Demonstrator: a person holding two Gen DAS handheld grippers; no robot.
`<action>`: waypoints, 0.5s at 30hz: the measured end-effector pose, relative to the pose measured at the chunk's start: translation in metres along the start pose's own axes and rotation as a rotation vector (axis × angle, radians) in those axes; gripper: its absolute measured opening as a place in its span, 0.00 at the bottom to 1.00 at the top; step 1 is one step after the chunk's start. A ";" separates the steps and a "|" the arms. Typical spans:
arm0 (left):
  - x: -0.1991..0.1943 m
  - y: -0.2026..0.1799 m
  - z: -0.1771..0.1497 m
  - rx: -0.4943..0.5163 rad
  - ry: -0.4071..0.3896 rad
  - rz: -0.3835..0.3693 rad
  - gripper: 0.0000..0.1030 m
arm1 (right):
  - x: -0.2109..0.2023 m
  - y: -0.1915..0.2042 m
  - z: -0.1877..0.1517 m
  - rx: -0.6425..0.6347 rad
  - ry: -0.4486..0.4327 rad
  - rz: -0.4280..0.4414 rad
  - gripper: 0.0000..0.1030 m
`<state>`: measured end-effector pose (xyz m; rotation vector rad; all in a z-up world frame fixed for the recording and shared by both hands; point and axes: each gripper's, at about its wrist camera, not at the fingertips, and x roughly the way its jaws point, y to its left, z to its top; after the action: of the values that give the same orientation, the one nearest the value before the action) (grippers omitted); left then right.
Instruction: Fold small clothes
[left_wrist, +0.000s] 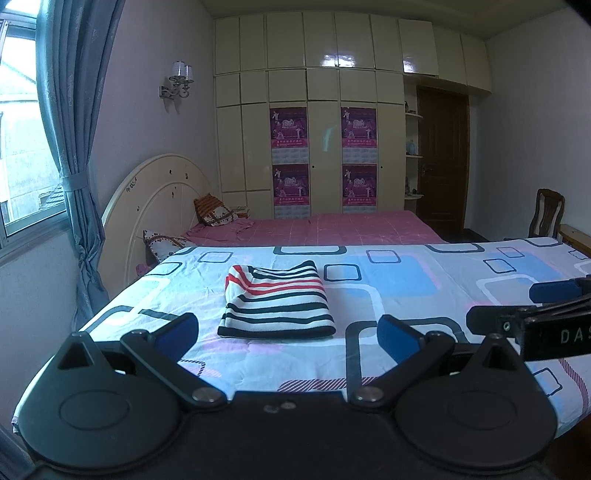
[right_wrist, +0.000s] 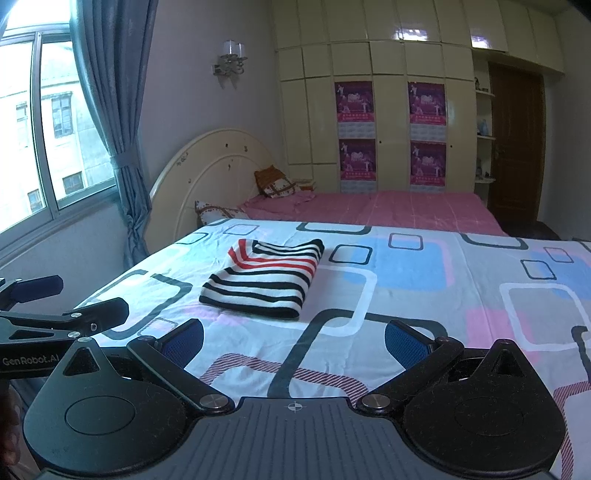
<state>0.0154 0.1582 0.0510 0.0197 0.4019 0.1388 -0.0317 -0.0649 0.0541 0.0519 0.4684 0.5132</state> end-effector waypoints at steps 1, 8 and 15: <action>0.000 0.000 0.000 0.000 0.000 0.000 1.00 | 0.000 0.000 0.000 0.001 -0.001 0.000 1.00; 0.001 0.004 0.000 0.001 -0.001 -0.007 1.00 | 0.000 -0.001 0.000 0.002 -0.002 0.001 1.00; 0.003 0.009 0.003 0.003 -0.009 -0.006 1.00 | -0.001 -0.003 0.001 0.004 -0.006 0.002 1.00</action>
<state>0.0178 0.1674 0.0529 0.0217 0.3931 0.1326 -0.0309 -0.0677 0.0546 0.0574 0.4636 0.5136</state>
